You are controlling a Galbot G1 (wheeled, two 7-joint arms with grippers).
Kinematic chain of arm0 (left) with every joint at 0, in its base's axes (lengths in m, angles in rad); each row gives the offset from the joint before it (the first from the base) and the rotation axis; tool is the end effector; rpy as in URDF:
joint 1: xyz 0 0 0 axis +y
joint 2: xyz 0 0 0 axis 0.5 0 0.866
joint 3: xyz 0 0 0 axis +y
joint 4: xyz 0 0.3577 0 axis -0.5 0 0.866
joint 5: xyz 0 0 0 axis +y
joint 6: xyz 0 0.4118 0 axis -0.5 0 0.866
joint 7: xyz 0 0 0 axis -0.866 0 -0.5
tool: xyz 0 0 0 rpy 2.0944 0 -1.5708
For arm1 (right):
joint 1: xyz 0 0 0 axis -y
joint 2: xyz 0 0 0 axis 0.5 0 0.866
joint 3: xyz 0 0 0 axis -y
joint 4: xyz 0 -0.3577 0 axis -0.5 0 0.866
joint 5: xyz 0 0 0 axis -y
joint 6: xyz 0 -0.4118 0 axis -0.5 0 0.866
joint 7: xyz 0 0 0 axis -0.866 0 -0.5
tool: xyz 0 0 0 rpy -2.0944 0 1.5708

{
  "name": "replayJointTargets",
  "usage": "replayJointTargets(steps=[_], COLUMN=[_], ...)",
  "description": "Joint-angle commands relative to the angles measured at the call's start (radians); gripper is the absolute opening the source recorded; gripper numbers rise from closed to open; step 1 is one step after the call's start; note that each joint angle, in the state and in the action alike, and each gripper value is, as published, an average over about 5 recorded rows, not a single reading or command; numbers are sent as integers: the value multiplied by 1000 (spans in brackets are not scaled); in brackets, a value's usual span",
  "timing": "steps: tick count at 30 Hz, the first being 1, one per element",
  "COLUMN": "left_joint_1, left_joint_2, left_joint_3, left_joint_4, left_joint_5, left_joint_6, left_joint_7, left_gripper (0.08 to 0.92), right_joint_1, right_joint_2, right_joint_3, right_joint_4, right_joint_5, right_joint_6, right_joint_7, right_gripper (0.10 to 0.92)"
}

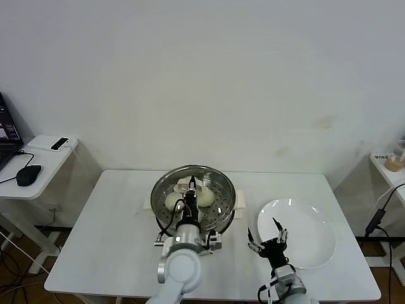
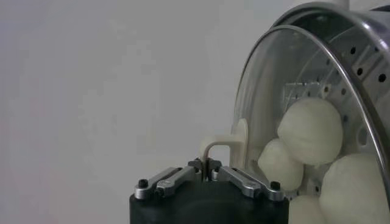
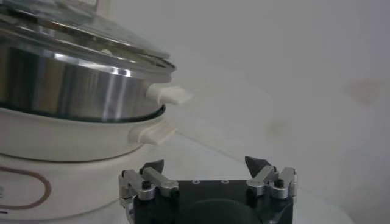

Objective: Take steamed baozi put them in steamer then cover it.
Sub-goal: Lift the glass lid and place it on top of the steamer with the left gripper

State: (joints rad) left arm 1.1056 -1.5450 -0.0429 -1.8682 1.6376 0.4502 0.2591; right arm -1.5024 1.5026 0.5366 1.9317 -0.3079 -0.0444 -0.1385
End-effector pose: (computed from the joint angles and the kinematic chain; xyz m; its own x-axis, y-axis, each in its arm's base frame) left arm 0.3344 -0.1759 -0.2616 -0.9993 0.0292 0.0217 0.0230 0.0454 0.9987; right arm 0.2530 -0.0195 -0.3593 -0.9750 -0.1240 0.1842 -0.1820 0.9217 -0.3427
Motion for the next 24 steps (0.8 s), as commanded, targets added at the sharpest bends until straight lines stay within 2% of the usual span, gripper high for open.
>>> replayJointTargets(steps=[1,24], left_joint_1=[0,1], left_joint_2=[-13,-22], left_joint_3=[4,-2], left_joint_4=[10,21], left_joint_5=[19,41], left_joint_6=[-2,-10], left_joint_7=[-1,3], left_gripper=[128,128], right_joint_1=[-1,-4], right_joint_2=[1,-3], right_joint_3=[-1,-6], right_joint_4=[1,0], right_joint_5=[0,1], right_joint_6=[1,1], right_joint_7=[0,-2], right_gripper=[823,823])
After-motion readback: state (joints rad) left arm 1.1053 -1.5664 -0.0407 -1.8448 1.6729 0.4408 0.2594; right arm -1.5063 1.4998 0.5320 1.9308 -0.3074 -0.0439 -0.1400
